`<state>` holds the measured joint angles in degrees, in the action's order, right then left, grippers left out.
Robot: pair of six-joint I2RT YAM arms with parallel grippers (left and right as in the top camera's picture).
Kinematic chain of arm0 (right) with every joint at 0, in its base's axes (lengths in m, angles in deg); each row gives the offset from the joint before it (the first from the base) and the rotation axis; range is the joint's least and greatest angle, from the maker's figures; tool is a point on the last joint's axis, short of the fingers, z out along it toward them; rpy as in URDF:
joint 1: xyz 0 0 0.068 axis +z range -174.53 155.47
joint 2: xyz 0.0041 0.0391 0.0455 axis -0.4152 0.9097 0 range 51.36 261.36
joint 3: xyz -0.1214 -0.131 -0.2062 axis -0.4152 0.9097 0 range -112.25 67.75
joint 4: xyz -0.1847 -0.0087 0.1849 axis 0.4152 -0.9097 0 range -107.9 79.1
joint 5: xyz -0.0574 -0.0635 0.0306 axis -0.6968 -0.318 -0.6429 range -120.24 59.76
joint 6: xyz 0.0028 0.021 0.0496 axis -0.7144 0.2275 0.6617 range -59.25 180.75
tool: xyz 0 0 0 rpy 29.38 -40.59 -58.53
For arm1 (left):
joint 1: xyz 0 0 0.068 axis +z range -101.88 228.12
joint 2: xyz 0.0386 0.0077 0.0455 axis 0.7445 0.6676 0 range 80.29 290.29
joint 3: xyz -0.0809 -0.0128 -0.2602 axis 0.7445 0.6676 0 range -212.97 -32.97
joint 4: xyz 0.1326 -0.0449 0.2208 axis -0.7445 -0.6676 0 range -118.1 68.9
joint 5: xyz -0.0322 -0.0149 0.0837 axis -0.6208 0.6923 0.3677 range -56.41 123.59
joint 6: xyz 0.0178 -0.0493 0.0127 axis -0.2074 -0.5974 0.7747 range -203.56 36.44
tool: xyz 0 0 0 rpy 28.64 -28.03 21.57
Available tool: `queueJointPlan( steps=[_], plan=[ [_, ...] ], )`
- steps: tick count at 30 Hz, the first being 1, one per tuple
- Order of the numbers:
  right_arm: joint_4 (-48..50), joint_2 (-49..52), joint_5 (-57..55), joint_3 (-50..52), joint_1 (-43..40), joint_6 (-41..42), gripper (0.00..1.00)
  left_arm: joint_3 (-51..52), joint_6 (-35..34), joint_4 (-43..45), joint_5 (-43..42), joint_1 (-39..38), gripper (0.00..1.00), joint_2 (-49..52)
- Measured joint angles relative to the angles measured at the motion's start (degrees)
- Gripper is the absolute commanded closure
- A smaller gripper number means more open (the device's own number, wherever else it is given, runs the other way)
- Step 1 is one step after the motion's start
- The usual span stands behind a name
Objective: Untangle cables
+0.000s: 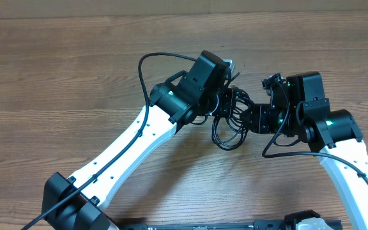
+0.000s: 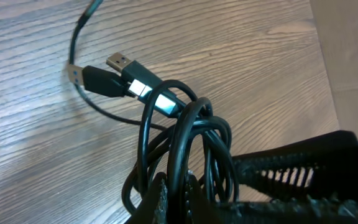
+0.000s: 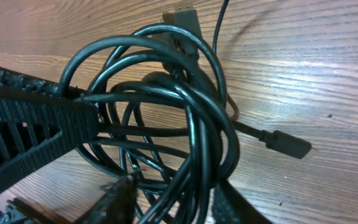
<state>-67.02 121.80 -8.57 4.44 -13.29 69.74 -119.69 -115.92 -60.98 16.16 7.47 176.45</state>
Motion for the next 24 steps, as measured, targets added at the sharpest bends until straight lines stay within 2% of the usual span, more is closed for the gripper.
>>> queueJointPlan(
  steps=[2, 5, 13, 24],
  plan=[
    [0.0, 0.0, -0.1, 0.0, 0.0, -0.1, 0.74, 0.0, 0.0, 0.6, 0.0, -0.3, 0.96, 0.0],
    [0.0, 0.0, -0.5, 0.0, -0.1, -0.1, 0.77, 0.0, 0.1, 1.6, -0.2, -0.8, 0.96, 0.0],
    [0.0, 0.0, -1.1, 0.0, -0.1, -0.2, 0.77, 0.0, 1.4, 2.9, -2.1, -1.0, 0.96, 0.0],
    [-0.5, 0.0, -1.8, 0.0, -0.1, -0.2, 0.77, 0.0, 7.5, 3.7, -7.2, -0.9, 0.96, 0.0]
  ],
)
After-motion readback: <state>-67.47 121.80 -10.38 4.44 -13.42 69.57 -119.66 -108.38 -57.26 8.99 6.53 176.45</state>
